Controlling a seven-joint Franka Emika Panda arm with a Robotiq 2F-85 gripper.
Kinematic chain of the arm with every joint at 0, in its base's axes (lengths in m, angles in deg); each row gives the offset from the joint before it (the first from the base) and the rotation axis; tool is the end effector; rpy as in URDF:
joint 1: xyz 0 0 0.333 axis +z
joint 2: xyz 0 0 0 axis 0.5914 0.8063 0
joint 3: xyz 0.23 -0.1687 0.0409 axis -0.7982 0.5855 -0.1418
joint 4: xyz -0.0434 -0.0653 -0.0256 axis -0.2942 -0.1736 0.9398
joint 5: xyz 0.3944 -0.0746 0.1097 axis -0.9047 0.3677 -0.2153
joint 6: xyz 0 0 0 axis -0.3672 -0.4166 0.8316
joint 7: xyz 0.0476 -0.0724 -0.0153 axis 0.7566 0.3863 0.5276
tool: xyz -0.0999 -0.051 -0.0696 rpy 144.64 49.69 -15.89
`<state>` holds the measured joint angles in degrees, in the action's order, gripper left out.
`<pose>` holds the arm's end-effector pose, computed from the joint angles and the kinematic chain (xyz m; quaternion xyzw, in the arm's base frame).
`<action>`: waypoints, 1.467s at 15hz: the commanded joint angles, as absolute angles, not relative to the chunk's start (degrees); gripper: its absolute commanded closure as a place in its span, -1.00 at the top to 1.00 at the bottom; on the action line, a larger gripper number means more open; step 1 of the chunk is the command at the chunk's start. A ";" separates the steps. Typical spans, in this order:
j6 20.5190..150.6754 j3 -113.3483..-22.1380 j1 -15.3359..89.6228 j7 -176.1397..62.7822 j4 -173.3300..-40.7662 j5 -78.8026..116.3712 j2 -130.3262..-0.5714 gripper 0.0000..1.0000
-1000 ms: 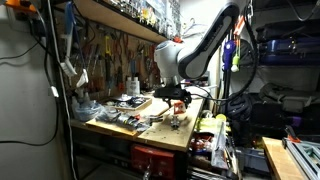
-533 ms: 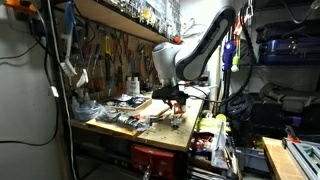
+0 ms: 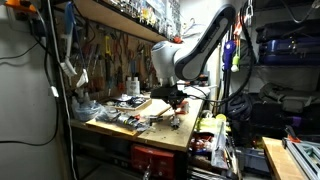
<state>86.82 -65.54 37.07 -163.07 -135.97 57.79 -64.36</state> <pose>0.5776 -0.0749 0.1998 0.7149 -0.6494 0.1884 0.1780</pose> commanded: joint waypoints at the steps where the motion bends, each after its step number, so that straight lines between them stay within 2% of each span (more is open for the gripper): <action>1: 87.82 -64.28 38.18 -164.25 -137.02 60.63 -65.42 -0.94; 8: 92.15 -65.98 37.72 -158.83 -141.36 71.61 -73.57 -0.94; 16: 108.42 -69.20 37.55 -144.44 -144.59 72.95 -77.18 -0.94; 17: 104.41 -68.99 37.78 -147.02 -142.07 71.82 -75.80 -0.77; 22: 107.07 -69.27 37.80 -144.71 -142.79 71.82 -75.83 -0.77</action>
